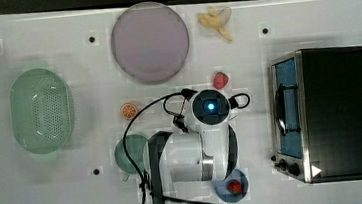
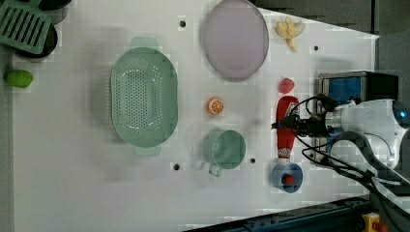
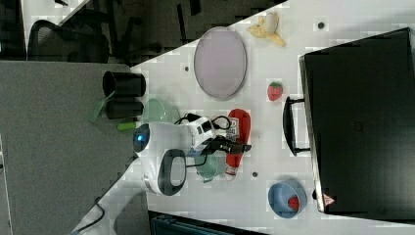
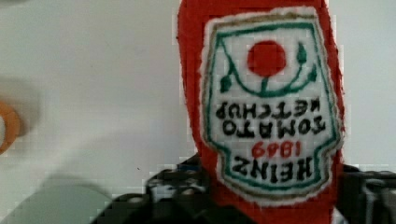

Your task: Pick ketchup from plate and place it on table.

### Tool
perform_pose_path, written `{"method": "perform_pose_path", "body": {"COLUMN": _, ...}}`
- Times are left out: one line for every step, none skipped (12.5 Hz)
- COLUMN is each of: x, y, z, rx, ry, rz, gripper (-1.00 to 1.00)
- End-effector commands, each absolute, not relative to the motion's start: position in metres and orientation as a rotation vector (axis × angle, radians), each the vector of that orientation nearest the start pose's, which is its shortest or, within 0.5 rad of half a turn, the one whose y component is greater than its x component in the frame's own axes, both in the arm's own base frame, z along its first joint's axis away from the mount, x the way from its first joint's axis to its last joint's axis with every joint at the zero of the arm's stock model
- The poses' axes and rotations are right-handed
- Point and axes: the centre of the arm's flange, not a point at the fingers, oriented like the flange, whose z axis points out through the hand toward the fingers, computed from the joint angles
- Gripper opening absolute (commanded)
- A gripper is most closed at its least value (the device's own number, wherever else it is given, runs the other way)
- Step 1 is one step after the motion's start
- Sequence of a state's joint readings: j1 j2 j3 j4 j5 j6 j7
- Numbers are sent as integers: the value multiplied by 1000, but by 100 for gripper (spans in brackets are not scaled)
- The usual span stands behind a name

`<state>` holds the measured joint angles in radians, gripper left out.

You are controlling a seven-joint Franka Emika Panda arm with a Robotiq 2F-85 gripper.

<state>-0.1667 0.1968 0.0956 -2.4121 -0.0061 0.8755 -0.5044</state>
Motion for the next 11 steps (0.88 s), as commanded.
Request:
{"method": "perform_pose_path", "body": {"x": 495, "y": -31, "z": 210, "rx": -3088, "ry": 509, "rz": 149, "gripper": 93}}
{"method": "perform_pose_path", "body": {"x": 498, "y": -32, "z": 213, "rx": -3088, "ry": 511, "rz": 125, "gripper": 100}}
{"method": "perform_pose_path", "body": {"x": 502, "y": -32, "z": 223, "rx": -3088, "ry": 510, "rz": 97, "gripper": 100}}
{"method": "perform_pose_path", "body": {"x": 508, "y": -31, "z": 240, "rx": -3086, "ry": 516, "rz": 53, "gripper": 100}}
{"method": "perform_pose_path", "body": {"x": 515, "y": -32, "z": 264, "rx": -3081, "ry": 548, "rz": 6, "gripper": 100}}
{"method": "perform_pose_path", "body": {"x": 520, "y": -33, "z": 293, "rx": -3074, "ry": 599, "rz": -29, "gripper": 100}}
{"method": "perform_pose_path", "body": {"x": 524, "y": -33, "z": 325, "rx": -3060, "ry": 675, "rz": -57, "gripper": 100}}
{"method": "perform_pose_path", "body": {"x": 528, "y": -34, "z": 361, "rx": -3031, "ry": 787, "rz": -92, "gripper": 100}}
{"method": "perform_pose_path", "body": {"x": 531, "y": -33, "z": 397, "rx": -2995, "ry": 903, "rz": -123, "gripper": 100}}
{"method": "perform_pose_path", "body": {"x": 533, "y": -33, "z": 432, "rx": -2959, "ry": 1004, "rz": -147, "gripper": 100}}
{"method": "perform_pose_path", "body": {"x": 532, "y": -33, "z": 463, "rx": -2922, "ry": 1102, "rz": -157, "gripper": 100}}
